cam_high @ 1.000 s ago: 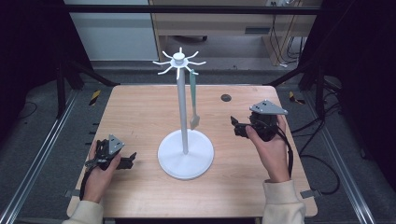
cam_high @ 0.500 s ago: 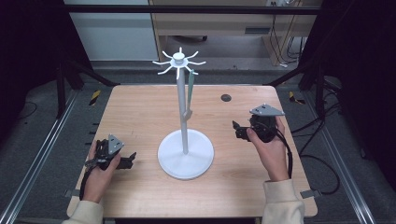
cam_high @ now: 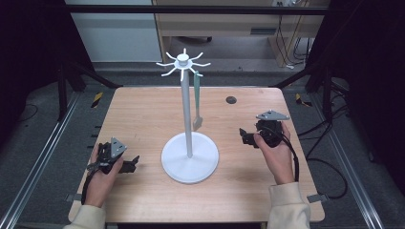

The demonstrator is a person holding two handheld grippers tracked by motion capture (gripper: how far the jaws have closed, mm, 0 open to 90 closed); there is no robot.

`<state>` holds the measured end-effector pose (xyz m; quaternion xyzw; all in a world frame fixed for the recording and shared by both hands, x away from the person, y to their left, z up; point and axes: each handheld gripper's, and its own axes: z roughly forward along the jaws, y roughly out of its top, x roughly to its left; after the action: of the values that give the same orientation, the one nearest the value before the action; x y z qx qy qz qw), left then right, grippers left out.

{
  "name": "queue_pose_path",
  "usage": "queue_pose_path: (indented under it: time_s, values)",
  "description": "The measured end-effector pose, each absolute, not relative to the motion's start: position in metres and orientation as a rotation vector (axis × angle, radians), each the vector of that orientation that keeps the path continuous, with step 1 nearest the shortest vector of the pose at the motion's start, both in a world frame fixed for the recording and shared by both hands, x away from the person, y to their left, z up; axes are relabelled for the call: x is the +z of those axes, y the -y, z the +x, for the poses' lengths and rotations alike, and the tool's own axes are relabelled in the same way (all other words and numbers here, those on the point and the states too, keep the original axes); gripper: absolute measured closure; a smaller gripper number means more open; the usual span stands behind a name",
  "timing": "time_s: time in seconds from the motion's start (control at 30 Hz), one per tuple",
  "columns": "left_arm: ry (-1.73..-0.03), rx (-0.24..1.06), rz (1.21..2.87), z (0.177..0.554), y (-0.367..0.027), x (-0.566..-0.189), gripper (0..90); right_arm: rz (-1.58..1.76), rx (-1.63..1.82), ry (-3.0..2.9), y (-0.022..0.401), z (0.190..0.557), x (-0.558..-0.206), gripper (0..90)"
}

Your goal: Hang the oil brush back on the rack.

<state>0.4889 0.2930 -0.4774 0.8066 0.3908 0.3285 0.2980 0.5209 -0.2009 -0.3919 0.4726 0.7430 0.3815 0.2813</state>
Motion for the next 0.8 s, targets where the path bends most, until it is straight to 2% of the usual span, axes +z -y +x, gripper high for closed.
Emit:
queue_pose_path:
  time_s: [0.8]
  values:
    - [-1.033, 0.871, 2.154, 0.489, -0.292, -0.478, 2.9, 1.352, 0.871, -2.154, 0.199, 0.536, -0.44, 12.3]
